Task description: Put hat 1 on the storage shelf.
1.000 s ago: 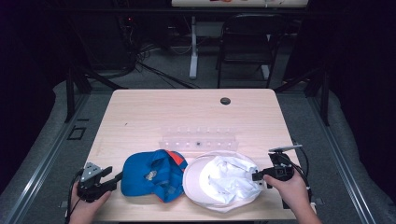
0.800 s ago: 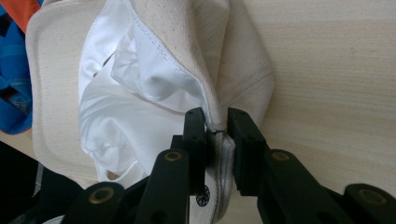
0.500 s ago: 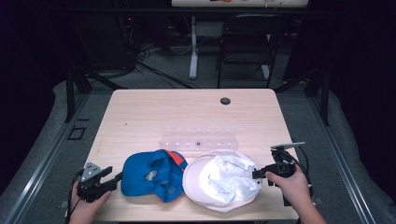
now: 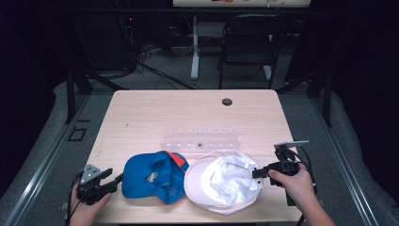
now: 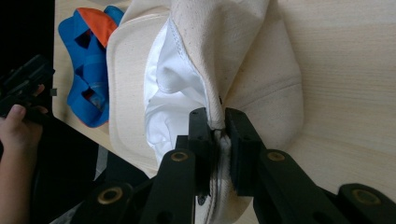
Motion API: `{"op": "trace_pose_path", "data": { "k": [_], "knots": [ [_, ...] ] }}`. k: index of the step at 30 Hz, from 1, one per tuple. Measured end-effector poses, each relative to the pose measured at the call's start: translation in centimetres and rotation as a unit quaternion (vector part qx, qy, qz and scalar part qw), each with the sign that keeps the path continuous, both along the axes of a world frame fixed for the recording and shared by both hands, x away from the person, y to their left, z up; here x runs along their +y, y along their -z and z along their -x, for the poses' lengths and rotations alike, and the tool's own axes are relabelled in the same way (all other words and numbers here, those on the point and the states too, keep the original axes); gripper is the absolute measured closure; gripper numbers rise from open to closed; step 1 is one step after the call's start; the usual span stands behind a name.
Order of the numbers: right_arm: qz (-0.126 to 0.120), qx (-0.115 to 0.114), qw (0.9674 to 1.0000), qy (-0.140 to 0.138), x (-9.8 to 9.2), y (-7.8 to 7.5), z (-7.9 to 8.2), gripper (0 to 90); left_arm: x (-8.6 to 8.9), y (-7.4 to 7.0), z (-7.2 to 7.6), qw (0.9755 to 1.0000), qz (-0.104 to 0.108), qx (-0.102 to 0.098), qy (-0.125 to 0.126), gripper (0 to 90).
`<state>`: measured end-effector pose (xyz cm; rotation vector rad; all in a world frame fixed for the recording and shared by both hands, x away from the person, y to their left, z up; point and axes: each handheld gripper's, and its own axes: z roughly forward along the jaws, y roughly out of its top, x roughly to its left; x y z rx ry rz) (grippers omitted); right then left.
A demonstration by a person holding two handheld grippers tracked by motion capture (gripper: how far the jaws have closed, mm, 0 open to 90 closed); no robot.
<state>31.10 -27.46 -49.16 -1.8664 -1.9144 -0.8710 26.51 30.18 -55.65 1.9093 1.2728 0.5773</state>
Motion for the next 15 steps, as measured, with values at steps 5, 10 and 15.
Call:
{"op": "trace_pose_path", "data": {
  "k": [5,10,15],
  "knots": [
    [-0.02,0.007,0.9998,-0.003,0.0,-0.4,-0.1,81.6,-0.1,0.0,0.1,1.0,0.0,0.0,0.0,48.4],
    [-0.05,0.013,0.9987,0.003,0.0,-1.0,-0.1,81.7,-0.1,0.0,0.1,1.0,-0.002,0.001,0.0,48.4],
    [-0.076,0.016,0.997,0.0,0.0,-1.5,-0.2,81.8,-0.1,0.1,0.0,1.0,-0.001,0.0,0.0,48.4]
  ]
}}
